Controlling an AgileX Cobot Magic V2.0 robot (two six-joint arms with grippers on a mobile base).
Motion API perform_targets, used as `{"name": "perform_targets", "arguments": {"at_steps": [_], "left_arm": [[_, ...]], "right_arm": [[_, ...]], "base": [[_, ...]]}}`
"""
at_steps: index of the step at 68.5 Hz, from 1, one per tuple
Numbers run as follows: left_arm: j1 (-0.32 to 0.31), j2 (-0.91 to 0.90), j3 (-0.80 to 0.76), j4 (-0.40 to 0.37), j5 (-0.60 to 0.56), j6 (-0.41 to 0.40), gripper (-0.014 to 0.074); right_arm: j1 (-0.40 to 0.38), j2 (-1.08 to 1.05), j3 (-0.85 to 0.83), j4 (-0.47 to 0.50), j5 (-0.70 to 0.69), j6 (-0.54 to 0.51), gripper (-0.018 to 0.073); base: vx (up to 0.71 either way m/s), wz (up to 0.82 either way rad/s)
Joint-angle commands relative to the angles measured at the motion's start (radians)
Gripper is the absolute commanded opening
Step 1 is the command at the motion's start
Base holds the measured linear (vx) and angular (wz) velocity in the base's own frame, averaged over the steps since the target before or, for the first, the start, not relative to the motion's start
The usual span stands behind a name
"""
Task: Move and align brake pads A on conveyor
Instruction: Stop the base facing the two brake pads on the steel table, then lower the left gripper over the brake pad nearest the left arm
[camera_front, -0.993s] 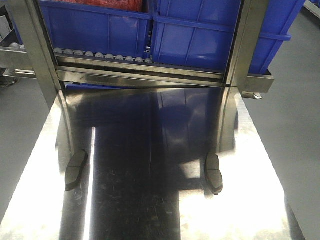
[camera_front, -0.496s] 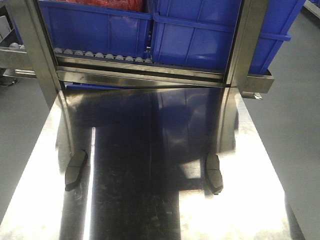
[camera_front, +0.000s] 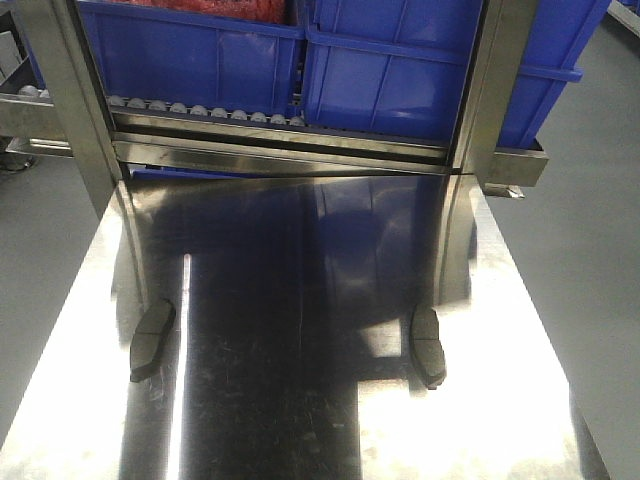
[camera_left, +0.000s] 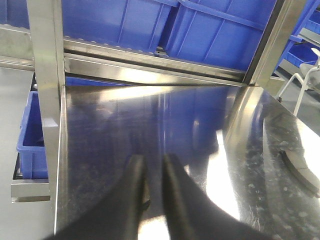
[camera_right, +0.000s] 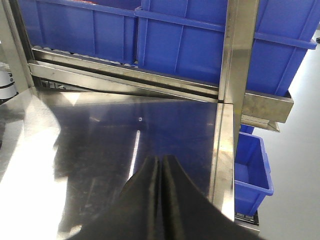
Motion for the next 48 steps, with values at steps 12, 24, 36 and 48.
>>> {"name": "perform_targets", "arguments": {"at_steps": [12,24,36,48], "left_arm": [[-0.004,0.012,-0.024,0.005,-0.074,-0.001,0.0711],[-0.004,0.027,-0.025,-0.004,-0.071,-0.013,0.0714],[-0.004,0.213,-0.077,-0.003,-0.032,-0.020,0.0676],[-0.004,0.498,-0.181,-0.002,-0.023,-0.018,0.0668]], "right_arm": [[-0.005,0.008,-0.027,-0.008,-0.073,-0.009,-0.0003],[-0.005,0.008,-0.027,-0.008,-0.073,-0.009,-0.0003],[-0.005,0.008,-0.027,-0.008,-0.073,-0.009,-0.0003],[-0.005,0.008,-0.027,-0.008,-0.073,-0.009,-0.0003]], "base": [[0.00,0.00],[0.00,0.00],[0.00,0.00],[0.00,0.00]]}}
